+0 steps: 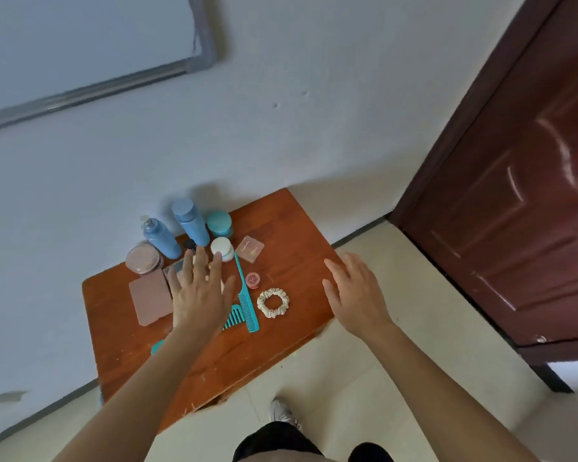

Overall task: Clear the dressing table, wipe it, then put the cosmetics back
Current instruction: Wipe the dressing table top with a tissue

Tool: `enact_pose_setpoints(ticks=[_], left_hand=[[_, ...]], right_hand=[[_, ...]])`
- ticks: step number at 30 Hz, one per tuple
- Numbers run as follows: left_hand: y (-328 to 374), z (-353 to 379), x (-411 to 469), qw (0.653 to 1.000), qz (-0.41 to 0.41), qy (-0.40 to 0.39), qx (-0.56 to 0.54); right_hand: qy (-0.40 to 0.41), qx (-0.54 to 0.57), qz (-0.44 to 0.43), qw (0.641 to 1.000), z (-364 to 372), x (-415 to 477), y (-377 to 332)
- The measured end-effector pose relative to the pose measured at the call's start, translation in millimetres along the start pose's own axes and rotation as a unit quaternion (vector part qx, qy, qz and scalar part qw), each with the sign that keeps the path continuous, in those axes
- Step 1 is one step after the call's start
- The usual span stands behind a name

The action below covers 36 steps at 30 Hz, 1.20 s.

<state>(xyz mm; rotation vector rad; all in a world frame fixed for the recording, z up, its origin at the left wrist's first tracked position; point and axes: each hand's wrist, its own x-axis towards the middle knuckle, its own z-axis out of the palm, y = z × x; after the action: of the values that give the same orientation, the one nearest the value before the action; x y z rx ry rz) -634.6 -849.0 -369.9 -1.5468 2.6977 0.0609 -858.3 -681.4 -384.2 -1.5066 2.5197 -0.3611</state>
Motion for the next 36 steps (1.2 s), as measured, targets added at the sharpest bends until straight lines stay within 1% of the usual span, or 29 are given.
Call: enact_pose_setpoints(ticks=[1, 4, 6, 9, 12, 15, 19, 24, 26, 28, 30, 36], left_hand=[[17, -13, 4, 0.999, 0.021, 0.029, -0.006], [98, -62, 1, 0.982, 0.138, 0.115, -0.054], [160, -94, -13, 0.961, 0.206, 0.164, -0.086], [260, -133, -53, 0.924, 0.297, 0.218, -0.1], [361, -156, -109, 0.88, 0.385, 0.242, -0.139], [451, -161, -177, 0.836, 0.468, 0.238, -0.159], [543, -146, -276, 0.776, 0.568, 0.211, -0.176], [628, -106, -375, 0.699, 0.685, 0.162, -0.129], [666, -87, -412, 0.658, 0.732, 0.143, -0.103], [705, -71, -445, 0.619, 0.77, 0.126, -0.092], [747, -60, -479, 0.59, 0.793, 0.117, -0.099], [876, -59, -572, 0.537, 0.826, 0.07, -0.158]], right_hand=[[0.028, -0.008, 0.005, 1.0, -16, -4, 12], [0.14, -0.046, 0.065, 0.987, -81, -50, 71], [0.209, -0.06, 0.11, 0.97, -124, -95, 110], [0.299, -0.08, 0.17, 0.936, -178, -176, 165], [0.361, -0.098, 0.226, 0.9, -217, -271, 215], [0.403, -0.109, 0.29, 0.861, -235, -366, 259], [0.409, -0.126, 0.38, 0.82, -231, -484, 309], [0.398, -0.136, 0.494, 0.761, -205, -604, 352], [0.394, -0.132, 0.542, 0.73, -193, -649, 368], [0.378, -0.134, 0.581, 0.708, -183, -687, 385], [0.353, -0.139, 0.617, 0.69, -180, -722, 408], [0.287, -0.152, 0.679, 0.659, -219, -806, 484]])
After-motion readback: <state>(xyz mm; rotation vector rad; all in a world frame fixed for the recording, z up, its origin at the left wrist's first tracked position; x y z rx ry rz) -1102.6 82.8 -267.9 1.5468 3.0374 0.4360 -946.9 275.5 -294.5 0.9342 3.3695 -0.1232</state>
